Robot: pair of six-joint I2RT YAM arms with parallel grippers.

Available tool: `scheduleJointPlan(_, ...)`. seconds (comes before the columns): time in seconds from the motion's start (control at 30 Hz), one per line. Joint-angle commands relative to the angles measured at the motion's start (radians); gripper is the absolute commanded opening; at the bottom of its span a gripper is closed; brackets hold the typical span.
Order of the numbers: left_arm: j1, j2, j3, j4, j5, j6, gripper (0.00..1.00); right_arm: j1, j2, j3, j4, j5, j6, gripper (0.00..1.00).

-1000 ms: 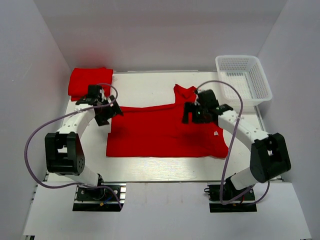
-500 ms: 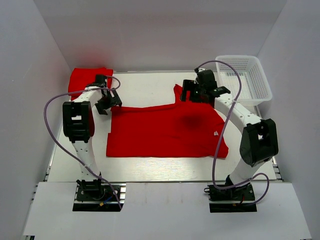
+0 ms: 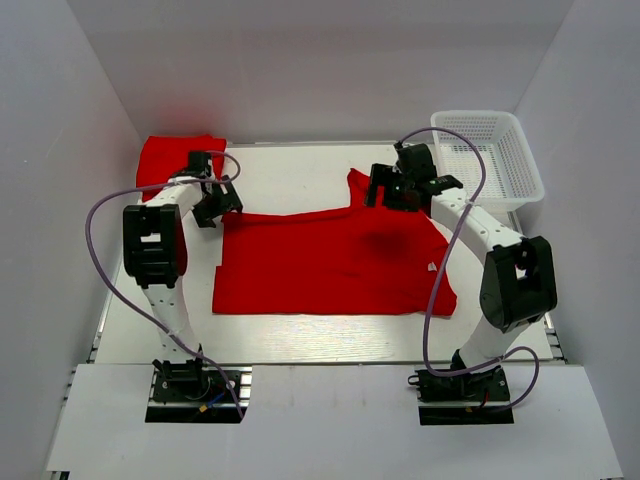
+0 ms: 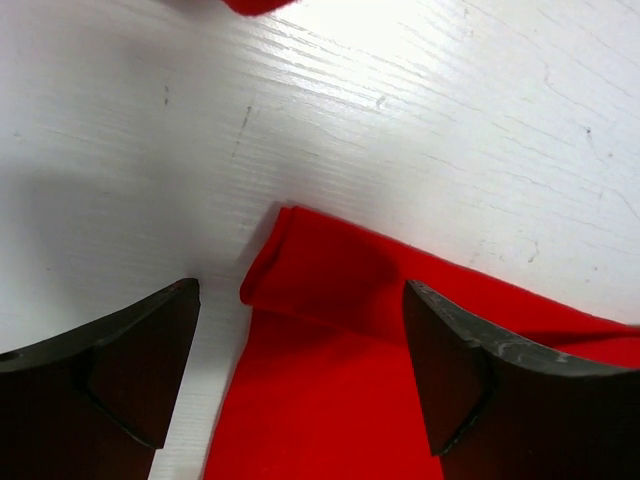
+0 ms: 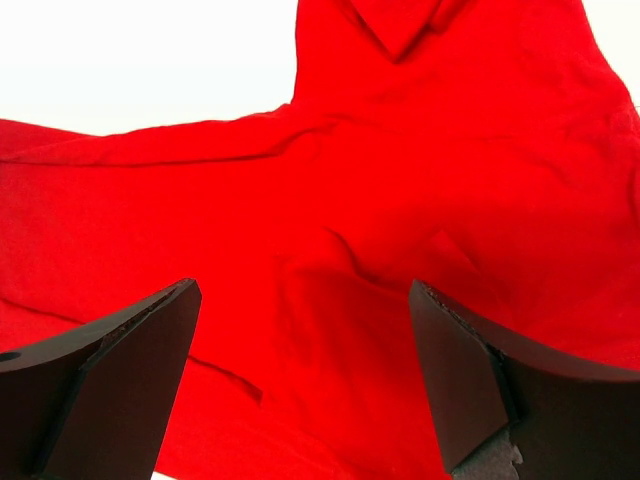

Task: Fold and stack the t-shirts
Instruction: Grap the side of the flattened tshirt furthest away from the robot with both arms

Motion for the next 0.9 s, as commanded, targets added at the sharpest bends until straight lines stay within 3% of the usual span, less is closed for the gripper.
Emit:
scheduleJointPlan(0.0, 0.002, -0.026, -0.069, 0.030, 0.102, -0.015, 0.91, -0.008, 0.015, 0.020, -0.005, -0.010, 0.011, 0.90)
scheduleJointPlan(0.13, 0.002, -0.026, -0.078, 0.039, 0.111, -0.025, 0.81, -0.008, 0.030, 0.020, -0.011, -0.016, 0.009, 0.90)
scheduleJointPlan(0.23, 0.002, -0.026, -0.087, 0.039, 0.122, -0.025, 0.64, -0.011, 0.036, 0.018, -0.016, -0.013, 0.011, 0.90)
scheduleJointPlan(0.27, 0.002, -0.016, -0.087, 0.039, 0.131, -0.025, 0.46, -0.011, 0.036, 0.017, -0.016, -0.012, 0.009, 0.90)
scheduleJointPlan(0.4, 0.002, -0.016, -0.087, 0.039, 0.131, -0.025, 0.00, -0.016, 0.046, 0.017, -0.014, -0.009, 0.012, 0.90)
scheduleJointPlan(0.87, 0.002, -0.069, -0.050, 0.010, 0.111, -0.016, 0.00, -0.011, 0.282, 0.270, 0.022, 0.160, -0.092, 0.90)
